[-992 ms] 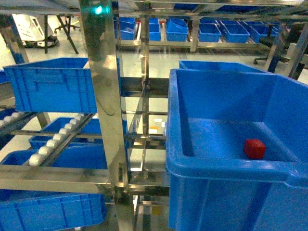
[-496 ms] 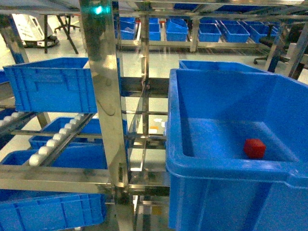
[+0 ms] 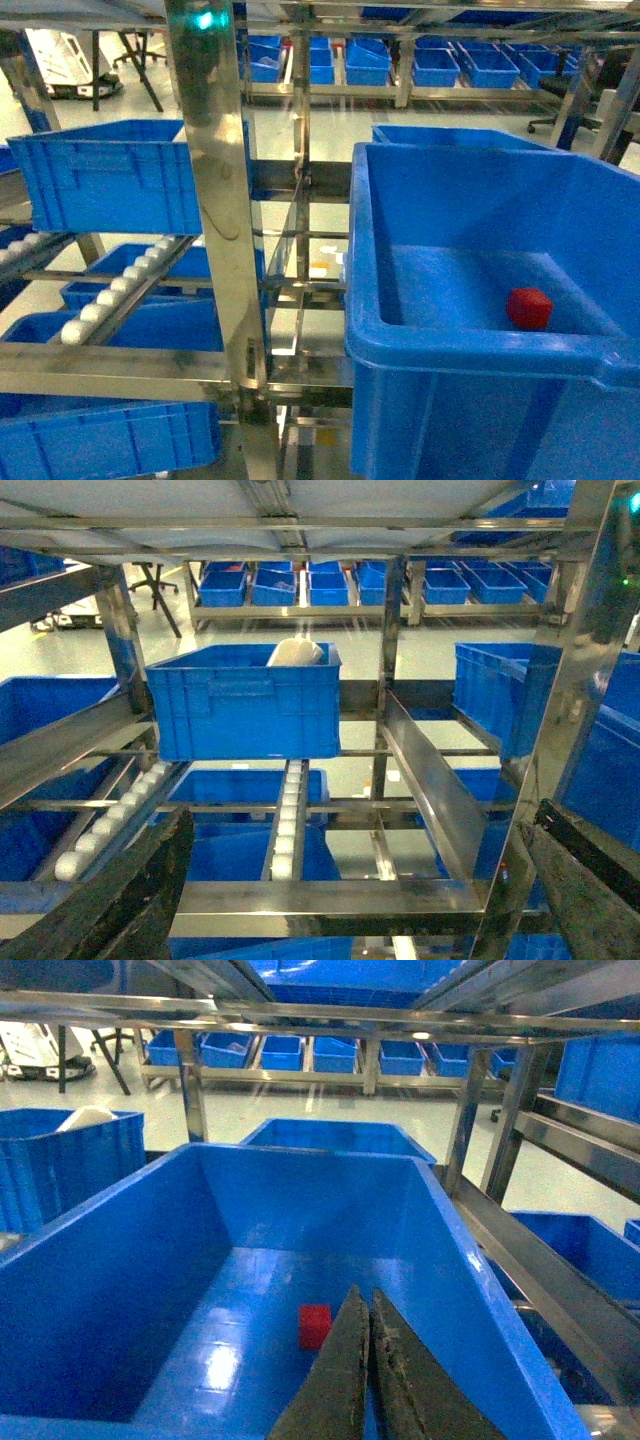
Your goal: Place magnetic block on left shelf second layer
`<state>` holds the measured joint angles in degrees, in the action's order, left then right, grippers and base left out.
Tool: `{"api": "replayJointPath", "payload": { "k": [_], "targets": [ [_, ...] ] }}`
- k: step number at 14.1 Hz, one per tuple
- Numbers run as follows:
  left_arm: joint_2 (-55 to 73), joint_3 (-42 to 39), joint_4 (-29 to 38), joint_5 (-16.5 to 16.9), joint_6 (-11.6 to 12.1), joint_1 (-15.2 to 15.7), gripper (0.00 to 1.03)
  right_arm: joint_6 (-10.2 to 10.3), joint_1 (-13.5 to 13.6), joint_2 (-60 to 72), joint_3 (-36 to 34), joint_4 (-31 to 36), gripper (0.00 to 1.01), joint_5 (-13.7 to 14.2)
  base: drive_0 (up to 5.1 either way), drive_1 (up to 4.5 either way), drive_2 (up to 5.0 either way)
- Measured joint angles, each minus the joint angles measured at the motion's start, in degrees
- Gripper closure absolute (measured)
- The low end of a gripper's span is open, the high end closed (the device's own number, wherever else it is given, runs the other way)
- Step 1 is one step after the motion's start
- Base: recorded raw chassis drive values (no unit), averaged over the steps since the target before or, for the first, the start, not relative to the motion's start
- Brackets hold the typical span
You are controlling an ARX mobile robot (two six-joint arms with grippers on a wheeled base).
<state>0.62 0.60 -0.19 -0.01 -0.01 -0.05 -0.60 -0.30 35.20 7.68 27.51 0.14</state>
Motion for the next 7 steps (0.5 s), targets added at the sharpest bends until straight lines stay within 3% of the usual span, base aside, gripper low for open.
{"api": "replayJointPath", "payload": {
  "k": [7],
  "targets": [
    [0.0, 0.0, 0.0, 0.0, 0.0, 0.0, 0.05, 0.0, 0.3, -12.7, -5.1, -7.6, 0.99, -0.2, 0.0, 0.00, 0.0]
  ]
}}
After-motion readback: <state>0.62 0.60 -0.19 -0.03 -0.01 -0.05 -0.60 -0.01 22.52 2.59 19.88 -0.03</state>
